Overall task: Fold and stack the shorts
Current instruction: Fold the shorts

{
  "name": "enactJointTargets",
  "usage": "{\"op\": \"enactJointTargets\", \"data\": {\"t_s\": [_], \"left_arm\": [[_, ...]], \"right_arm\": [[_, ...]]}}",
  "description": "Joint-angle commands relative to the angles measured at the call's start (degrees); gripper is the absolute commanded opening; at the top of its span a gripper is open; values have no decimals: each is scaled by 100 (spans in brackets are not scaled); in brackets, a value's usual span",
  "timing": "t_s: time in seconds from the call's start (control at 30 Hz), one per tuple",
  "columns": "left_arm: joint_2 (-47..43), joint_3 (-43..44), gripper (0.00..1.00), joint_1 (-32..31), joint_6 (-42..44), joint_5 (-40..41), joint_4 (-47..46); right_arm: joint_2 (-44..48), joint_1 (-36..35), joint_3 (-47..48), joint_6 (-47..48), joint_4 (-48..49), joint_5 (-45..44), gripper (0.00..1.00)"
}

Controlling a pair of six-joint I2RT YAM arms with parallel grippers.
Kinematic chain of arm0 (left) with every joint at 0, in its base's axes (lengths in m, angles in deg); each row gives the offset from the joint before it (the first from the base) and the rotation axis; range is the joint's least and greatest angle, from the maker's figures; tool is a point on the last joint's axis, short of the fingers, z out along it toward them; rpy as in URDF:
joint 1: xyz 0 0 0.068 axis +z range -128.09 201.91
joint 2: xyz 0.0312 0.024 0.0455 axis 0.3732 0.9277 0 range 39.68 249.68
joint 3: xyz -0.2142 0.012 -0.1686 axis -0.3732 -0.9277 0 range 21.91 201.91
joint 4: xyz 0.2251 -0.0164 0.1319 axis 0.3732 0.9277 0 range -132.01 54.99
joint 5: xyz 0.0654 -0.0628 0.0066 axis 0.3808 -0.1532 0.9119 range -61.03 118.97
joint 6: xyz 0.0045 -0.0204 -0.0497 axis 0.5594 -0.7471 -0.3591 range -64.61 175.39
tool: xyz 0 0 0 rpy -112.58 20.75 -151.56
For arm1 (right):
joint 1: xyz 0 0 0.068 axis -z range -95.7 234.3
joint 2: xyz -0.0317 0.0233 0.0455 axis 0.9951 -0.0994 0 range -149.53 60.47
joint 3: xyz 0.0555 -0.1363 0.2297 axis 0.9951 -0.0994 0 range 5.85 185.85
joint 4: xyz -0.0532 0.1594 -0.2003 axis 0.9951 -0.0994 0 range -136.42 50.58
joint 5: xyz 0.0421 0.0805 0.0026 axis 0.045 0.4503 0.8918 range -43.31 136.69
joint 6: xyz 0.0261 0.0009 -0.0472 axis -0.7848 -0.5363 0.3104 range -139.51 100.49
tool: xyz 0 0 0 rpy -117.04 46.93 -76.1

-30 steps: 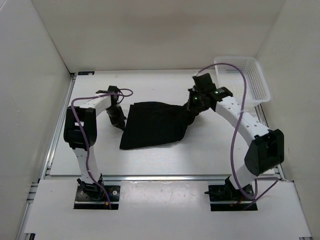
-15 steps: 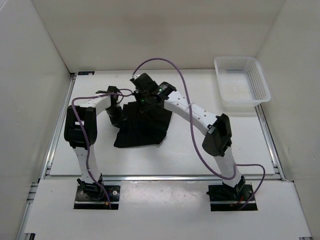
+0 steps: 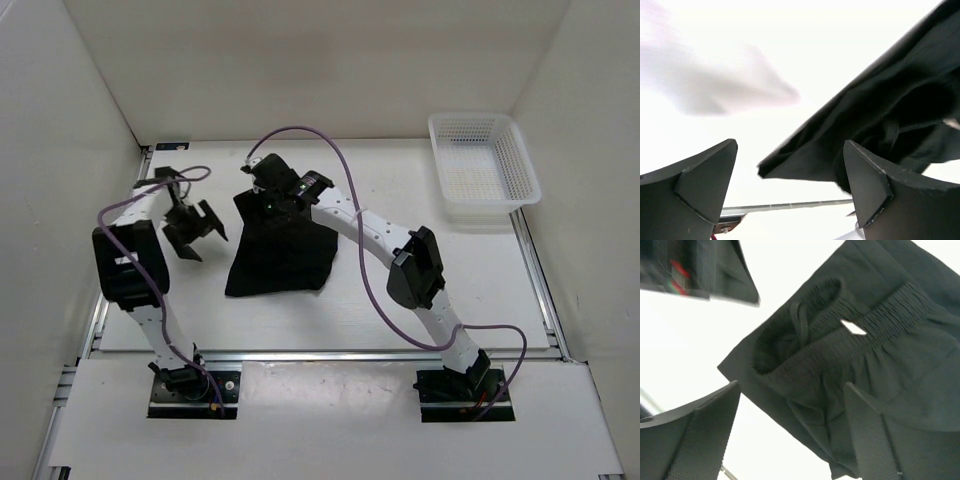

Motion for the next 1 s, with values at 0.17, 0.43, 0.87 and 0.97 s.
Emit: {"op": "enactJointTargets", "data": {"t_s": [0.17,0.43,0.87,0.97], "left_arm": [[-913,884,86,48,734,21,553],[-458,831,96,-1278,902,75,483],[712,2588,52,-2405,349,1953,1019],[932,3115,52,-2405,295,1781,1019]], "right_arm": [[1819,261,-1866,-448,1258,94,80],[3150,2001,-4909,-1655,1646,989,80],[2992,2451,-5649,-1954,1830,1578,88],[2940,2504,-5649,-1954,1883,1579,86]]}}
